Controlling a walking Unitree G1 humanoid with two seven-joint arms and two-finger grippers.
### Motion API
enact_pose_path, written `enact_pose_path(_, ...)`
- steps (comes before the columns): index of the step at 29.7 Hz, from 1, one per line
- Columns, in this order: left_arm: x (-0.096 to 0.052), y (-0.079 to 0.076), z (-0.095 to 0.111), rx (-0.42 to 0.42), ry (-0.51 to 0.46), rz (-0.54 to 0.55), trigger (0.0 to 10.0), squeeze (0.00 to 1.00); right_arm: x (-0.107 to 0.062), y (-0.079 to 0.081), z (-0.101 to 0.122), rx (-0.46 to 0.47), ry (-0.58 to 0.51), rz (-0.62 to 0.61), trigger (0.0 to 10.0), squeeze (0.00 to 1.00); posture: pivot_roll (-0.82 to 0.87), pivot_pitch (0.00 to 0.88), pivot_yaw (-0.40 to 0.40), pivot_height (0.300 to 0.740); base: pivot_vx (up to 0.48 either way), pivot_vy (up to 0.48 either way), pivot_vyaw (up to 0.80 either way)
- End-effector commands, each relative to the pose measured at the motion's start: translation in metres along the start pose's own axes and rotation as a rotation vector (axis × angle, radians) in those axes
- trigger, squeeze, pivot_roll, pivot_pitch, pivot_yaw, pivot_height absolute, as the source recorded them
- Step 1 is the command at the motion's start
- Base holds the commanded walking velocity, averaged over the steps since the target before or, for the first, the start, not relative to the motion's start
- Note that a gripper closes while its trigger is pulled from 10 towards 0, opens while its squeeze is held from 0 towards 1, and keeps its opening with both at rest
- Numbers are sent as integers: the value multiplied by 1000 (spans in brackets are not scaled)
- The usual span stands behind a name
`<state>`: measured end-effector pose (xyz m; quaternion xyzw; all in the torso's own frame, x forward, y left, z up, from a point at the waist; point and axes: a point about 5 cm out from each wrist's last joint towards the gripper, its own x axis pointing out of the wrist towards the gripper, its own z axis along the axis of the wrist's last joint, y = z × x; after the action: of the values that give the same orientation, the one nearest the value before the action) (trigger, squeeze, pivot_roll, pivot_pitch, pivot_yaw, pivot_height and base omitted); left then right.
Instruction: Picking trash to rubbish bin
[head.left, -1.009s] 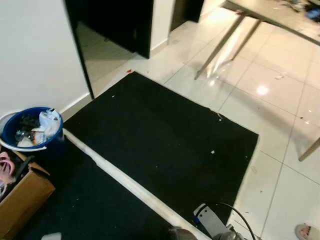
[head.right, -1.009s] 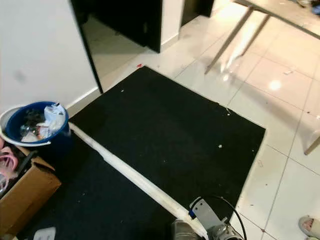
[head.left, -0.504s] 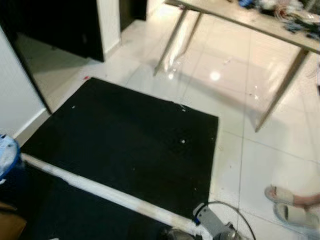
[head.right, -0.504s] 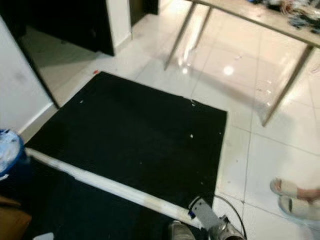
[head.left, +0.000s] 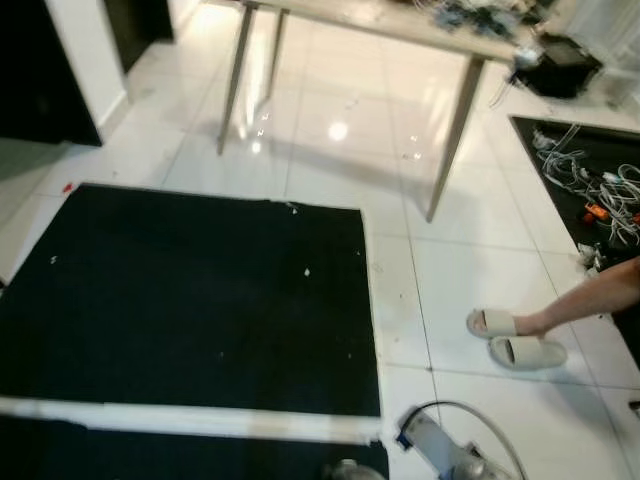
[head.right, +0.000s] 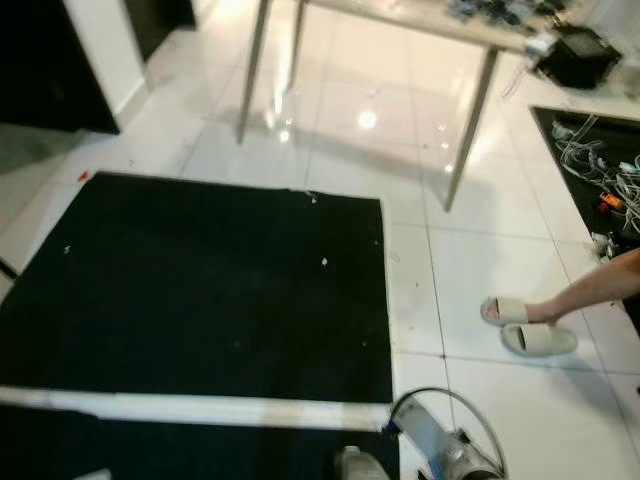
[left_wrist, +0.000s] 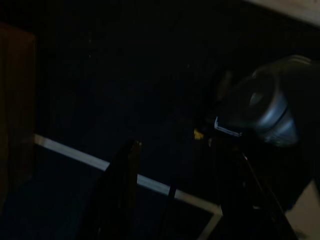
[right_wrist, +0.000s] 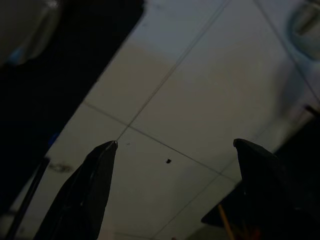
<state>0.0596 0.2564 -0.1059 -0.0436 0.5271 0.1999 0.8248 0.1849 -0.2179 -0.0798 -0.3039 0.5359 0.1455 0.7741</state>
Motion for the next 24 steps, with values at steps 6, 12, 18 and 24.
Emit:
enact_pose_path(6,-3,9,-12,-72,37,15,10000,0,1,8,-2,5,-3,6,10000,0,142,120,-55,740,131,0,0)
enact_pose_path(12,0,7,3,-161,-8,17,10000,0,1,7,4,1,-13,-8,10000,0,140,127,-60,740,308,0,0)
enact_pose_path(18,2,5,9,-165,-16,12,10000,0,1,8,6,-19,-3,-4,10000,0,138,128,-56,740,333,0,-130)
enact_pose_path(24,2,3,8,-161,-12,5,10000,0,1,9,4,-14,4,-2,10000,0,133,132,-54,740,337,0,-781)
